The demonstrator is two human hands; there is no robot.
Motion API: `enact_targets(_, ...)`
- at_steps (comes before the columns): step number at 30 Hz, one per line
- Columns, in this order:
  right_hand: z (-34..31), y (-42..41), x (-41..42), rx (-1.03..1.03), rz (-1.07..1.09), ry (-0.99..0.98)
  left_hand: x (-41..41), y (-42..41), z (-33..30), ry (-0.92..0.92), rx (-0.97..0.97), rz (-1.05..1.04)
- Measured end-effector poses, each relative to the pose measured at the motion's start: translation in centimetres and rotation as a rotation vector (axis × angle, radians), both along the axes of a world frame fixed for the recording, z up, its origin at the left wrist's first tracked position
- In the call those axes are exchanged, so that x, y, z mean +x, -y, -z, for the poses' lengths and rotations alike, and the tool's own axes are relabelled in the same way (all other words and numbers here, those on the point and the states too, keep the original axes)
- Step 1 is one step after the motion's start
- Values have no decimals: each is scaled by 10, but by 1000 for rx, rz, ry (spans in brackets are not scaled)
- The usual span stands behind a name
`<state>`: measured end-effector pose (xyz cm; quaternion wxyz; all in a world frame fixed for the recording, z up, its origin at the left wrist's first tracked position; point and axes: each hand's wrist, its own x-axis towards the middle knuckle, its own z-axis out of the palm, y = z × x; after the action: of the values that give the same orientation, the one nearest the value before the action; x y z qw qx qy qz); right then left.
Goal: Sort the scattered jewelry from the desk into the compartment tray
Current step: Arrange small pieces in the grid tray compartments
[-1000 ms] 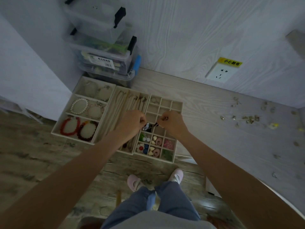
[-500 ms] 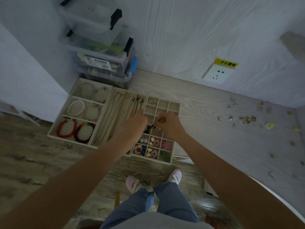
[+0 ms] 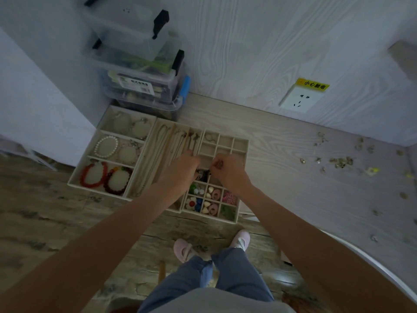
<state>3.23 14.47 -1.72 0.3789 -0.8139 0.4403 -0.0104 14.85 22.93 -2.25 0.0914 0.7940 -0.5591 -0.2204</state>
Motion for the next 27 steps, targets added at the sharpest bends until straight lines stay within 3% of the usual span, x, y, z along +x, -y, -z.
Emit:
enact_targets(12,-3,-5,0,-45,-13,7,2,-9,0,31,-52,43)
enact_targets(22,3,-12,1,-269,-363,-95,11,-22,-11,129,-28,159)
enact_targets(27,4,-8,-2,-83,-334,-93,12,-24,-13,159,-1,184)
